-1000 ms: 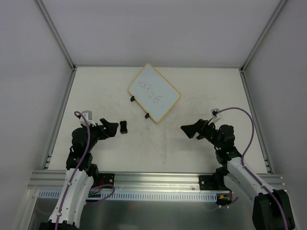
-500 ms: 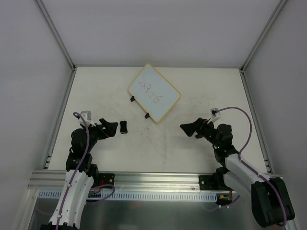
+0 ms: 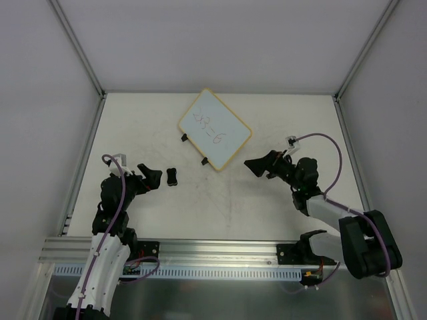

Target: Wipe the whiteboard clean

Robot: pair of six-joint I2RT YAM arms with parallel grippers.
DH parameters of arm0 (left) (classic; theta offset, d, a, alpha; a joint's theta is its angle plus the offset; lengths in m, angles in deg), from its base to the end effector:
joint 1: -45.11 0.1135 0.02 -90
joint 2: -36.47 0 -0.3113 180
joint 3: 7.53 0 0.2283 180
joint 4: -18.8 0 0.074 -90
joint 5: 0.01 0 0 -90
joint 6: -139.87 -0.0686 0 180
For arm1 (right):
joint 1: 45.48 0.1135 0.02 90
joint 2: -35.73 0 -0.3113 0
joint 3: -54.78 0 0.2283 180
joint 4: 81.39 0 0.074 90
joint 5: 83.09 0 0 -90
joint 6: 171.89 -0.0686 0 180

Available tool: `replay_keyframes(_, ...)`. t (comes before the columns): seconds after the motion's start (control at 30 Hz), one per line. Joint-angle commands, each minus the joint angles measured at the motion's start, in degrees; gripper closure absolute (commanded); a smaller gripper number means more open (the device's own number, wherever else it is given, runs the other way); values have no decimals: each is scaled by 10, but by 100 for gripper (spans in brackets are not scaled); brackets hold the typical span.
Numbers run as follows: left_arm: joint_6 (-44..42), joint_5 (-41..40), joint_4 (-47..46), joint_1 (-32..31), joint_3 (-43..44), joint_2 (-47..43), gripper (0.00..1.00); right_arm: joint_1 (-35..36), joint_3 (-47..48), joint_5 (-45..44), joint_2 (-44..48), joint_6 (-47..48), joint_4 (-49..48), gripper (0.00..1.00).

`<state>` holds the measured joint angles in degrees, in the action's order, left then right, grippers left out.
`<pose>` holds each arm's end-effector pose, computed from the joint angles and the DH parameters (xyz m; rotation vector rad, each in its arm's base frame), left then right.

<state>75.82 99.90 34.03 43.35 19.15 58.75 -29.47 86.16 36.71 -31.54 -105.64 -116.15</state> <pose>0.0982 -0.0148 0.2224 -0.2482 1.7669 -0.5022 0.2003 0.0929 0.2642 -0.3118 1.6419 0.9438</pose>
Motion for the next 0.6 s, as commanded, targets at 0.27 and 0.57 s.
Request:
replay_keyframes(0.27, -5, 1, -4, 6, 23, 5, 1, 16, 46, -24, -166, -6, -236, 1)
replay_keyframes(0.57, -6, 1, -4, 6, 22, 3, 1, 31, 122, -9, -295, -32, -302, 9)
